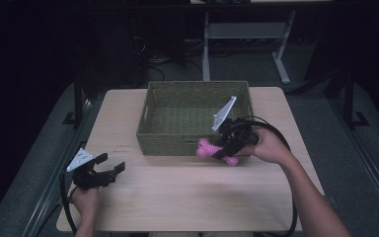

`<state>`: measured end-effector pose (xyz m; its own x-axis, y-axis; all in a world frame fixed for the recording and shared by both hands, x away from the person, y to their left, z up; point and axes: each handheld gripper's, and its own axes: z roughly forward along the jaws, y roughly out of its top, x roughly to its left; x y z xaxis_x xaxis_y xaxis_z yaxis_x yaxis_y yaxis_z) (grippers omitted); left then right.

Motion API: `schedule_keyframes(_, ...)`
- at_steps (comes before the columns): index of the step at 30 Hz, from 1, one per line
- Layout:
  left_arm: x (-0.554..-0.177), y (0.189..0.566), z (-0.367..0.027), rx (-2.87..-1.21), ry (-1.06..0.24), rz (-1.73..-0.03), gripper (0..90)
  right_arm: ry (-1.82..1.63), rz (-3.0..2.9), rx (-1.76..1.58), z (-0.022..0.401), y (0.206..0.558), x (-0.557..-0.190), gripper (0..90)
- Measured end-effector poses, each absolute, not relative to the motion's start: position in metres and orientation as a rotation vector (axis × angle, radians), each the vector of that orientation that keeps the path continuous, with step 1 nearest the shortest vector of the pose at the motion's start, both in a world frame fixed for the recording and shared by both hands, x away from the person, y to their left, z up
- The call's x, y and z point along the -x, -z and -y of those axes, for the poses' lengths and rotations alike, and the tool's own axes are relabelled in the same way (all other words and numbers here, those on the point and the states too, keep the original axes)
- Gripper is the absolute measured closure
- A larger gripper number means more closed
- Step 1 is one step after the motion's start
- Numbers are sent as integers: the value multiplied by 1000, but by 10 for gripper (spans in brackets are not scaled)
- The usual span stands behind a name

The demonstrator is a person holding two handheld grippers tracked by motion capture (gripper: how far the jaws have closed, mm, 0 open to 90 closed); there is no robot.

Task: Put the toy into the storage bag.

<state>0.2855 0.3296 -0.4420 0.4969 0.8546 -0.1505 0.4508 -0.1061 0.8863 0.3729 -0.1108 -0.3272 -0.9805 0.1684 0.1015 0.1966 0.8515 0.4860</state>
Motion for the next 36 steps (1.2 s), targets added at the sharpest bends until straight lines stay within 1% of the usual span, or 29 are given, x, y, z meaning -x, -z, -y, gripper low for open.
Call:
schedule_keyframes(21, -286, 441, -330, -1736, -506, -1113, 136, 775, 2999, 327, 115, 295, -401, 583)
schedule_keyframes(36, -285, 442, -331, -1730, -503, -1120, 136, 783, 3002, 344, 118, 280, -421, 583)
